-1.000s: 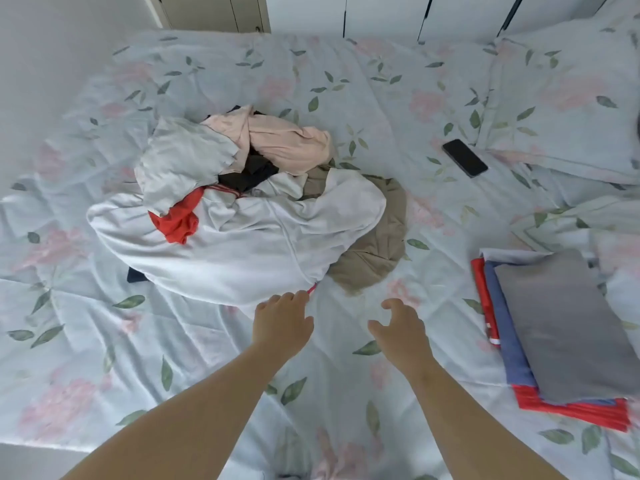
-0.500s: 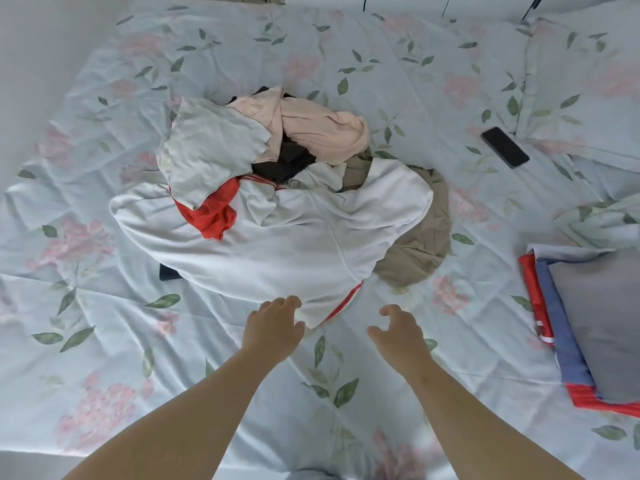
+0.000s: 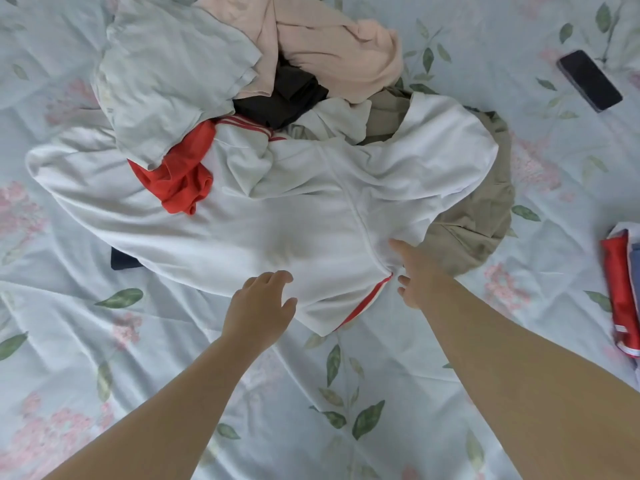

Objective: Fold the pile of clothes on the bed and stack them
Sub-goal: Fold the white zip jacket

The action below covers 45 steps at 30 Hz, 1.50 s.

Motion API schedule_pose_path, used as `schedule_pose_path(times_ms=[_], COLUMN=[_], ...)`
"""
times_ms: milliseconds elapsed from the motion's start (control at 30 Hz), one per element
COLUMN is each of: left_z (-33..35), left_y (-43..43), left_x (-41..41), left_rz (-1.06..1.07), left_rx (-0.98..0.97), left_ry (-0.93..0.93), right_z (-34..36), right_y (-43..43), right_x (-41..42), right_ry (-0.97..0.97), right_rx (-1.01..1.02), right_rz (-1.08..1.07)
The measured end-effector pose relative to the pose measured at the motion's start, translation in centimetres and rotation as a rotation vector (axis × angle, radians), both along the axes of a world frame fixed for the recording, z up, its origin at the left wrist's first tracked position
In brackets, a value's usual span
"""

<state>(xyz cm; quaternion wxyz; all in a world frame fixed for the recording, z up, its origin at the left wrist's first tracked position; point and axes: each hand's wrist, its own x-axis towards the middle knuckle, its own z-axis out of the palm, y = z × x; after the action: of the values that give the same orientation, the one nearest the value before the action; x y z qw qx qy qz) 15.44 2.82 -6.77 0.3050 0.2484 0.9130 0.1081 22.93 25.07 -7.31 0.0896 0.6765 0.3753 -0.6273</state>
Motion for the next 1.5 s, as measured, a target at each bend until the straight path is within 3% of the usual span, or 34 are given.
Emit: schedule_pose_path(times_ms=[133, 267, 467, 600, 733, 800, 867, 933, 1000, 1133, 1233, 1367, 1500], left_z=[0.6, 4.1, 13.3, 20.3, 27.0, 29.7, 32.0, 34.4, 36.7, 40.4, 41.1, 38.6, 33.6], left_y=[-0.9, -0.8, 0.6, 2.2, 4.7, 6.1, 7.5, 8.6, 9.4, 10.4, 10.8, 11.6, 11.3], left_x=[-0.2, -0.6, -1.3, -0.7, 2.4, 4.6, 6.4, 8.2, 9.7, 11.8, 13.8, 16.6, 18.0], left_rz=[0.074, 0.179, 0.239, 0.185, -0.021, -0.111, -0.160, -0.123, -0.074, -0.097, -0.052, -0.093, 0.082], left_rx=[0.065, 0.218, 0.453, 0.616, 0.719, 0.783, 0.842, 0.866, 0.934, 1.118, 1.247, 1.370, 1.199], left_ry=[-0.028, -0.006, 0.131, 0.175, 0.172, 0.268, 0.479, 0.669, 0.709, 0.687, 0.478, 0.285, -0.010], right_z=[0.8, 5.3, 16.7, 24.5, 32.1, 35.5, 38.7, 41.9, 45.1, 50.2, 51.7, 48.7, 42.4], right_y=[0.3, 0.1, -1.3, -1.4, -1.2, -1.3, -1.3, -0.9, -0.3, 0.1, 0.1, -0.2, 0.1], right_x=[-0.9, -0.9, 0.1, 1.2, 2.7, 3.6, 4.9, 6.5, 8.3, 11.1, 12.1, 13.1, 14.3], right_ry=[0.064, 0.324, 0.580, 0.657, 0.750, 0.792, 0.870, 0.948, 1.023, 1.172, 1.211, 1.064, 0.766], right_rx=[0.037, 0.199, 0.513, 0.671, 0.822, 0.905, 0.955, 0.992, 1.043, 1.068, 1.054, 0.971, 0.849], right_rz=[-0.042, -0.103, 0.157, 0.311, 0.404, 0.452, 0.448, 0.445, 0.445, 0.443, 0.432, 0.532, 0.730])
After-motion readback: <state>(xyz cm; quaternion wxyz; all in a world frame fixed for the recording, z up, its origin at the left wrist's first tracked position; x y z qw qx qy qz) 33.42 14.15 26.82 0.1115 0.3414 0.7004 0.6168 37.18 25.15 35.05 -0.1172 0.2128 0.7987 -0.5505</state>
